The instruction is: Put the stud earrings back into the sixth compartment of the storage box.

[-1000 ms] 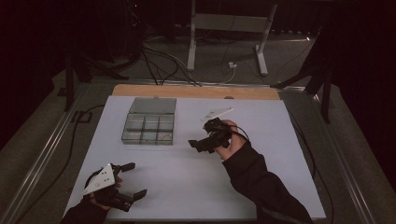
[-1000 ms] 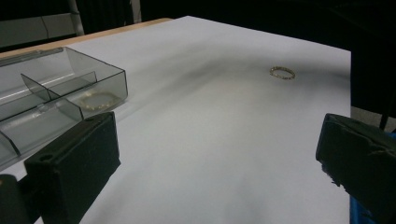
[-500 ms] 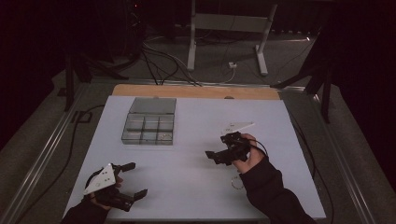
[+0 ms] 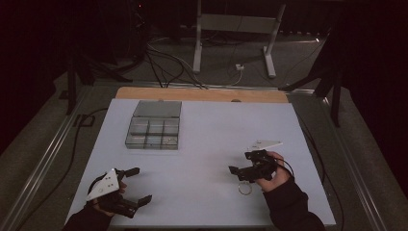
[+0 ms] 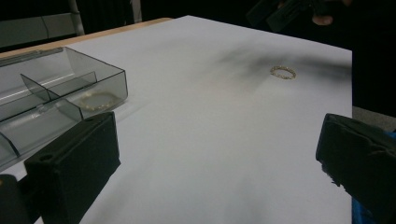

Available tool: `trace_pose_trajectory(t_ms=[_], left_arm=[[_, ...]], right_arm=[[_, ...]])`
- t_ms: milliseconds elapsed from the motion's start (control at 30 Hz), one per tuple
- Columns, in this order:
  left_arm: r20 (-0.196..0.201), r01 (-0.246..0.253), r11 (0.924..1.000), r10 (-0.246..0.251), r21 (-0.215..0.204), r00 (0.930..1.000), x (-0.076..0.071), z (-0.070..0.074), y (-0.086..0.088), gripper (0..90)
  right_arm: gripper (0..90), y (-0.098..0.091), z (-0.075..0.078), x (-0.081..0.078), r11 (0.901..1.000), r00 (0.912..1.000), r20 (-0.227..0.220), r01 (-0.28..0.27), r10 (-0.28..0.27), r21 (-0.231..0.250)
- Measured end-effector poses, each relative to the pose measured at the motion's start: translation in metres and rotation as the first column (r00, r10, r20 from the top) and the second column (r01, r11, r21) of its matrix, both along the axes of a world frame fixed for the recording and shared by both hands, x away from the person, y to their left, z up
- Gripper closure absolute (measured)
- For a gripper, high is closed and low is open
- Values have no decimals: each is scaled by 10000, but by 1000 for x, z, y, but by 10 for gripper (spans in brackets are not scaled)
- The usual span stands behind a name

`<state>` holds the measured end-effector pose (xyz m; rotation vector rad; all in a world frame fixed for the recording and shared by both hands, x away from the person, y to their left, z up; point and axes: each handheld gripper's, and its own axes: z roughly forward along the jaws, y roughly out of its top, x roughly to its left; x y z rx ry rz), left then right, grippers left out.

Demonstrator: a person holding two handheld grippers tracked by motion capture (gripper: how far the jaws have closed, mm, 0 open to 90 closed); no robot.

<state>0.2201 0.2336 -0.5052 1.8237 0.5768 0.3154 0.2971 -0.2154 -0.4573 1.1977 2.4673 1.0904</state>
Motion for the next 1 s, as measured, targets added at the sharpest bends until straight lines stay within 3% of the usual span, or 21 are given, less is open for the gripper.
trace_pose_trajectory(t_ms=[67, 333, 567, 667, 1000], left_arm=[[3, -5, 10000, 5, 1, 10000, 0, 0, 0, 4], [31, -12, 10000, 12, -26, 10000, 0, 0, -1, 4], [-33, -38, 10000, 38, -28, 10000, 0, 0, -1, 4], [-16, -15, 10000, 15, -19, 10000, 0, 0, -1, 4], [-29, -32, 10000, 32, 19, 10000, 0, 0, -1, 4]], right_arm=[[139, -6, -3, -3, 9996, 9996, -214, 208, -204, 189], [177, -21, -21, -19, 9974, 9982, -447, 373, -401, -612], [331, -29, -32, -33, 9935, 9958, -520, 698, -747, -903], [421, -30, -35, -38, 9872, 9945, -404, 901, -962, -1313], [619, -25, -46, -41, 9818, 9933, -669, 813, -940, -1718]])
